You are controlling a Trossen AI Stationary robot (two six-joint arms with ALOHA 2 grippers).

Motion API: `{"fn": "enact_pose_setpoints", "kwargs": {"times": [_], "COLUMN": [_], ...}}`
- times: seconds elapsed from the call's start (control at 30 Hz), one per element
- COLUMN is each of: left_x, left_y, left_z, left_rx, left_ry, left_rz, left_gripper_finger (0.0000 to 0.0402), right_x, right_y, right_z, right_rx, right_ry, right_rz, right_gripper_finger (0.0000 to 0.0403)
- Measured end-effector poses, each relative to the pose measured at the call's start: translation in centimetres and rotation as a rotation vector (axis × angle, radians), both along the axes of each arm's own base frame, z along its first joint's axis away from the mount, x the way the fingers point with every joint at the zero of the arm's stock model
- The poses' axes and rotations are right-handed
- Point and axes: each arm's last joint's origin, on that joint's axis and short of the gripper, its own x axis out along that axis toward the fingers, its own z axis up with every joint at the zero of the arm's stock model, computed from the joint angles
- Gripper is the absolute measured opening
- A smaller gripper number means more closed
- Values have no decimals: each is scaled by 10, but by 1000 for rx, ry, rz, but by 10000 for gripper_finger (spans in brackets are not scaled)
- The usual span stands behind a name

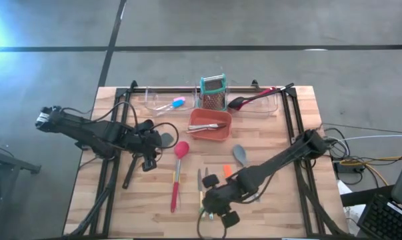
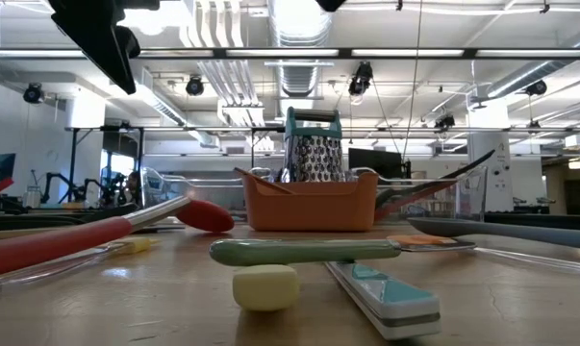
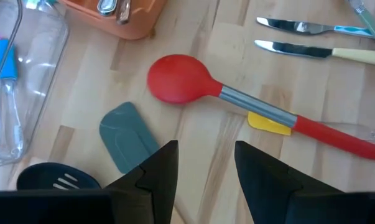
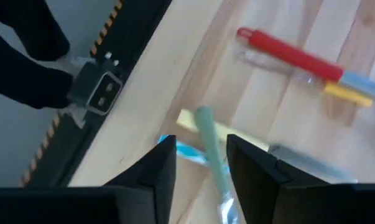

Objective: Pick & Place Kitchen Items
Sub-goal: Put the green table knife into the orange bin

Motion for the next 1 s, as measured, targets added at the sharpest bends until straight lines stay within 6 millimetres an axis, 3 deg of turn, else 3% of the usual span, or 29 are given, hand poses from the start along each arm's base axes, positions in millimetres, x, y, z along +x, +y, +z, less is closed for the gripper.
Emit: {"fn": "enact_pose_setpoints", "kwargs": {"times": [0.37,0.77,1.0], "left_x": [0,0,0], "left_y": [0,0,0], "left_z": [0,0,0], "left_rx": [-6,-6,-6], "left_ry": [-1,0,0], "left_rz": [10,10,10], "left_gripper_finger": [163,163,163], "right_x": [25,42,44], "right_y": [11,19,14], "right_z": [-36,-77,-86], "right_rx": [-133,-172,-159], "right_ry": [128,199,223], "right_rz": [93,108,50], "right_gripper_finger": [189,170,154]}}
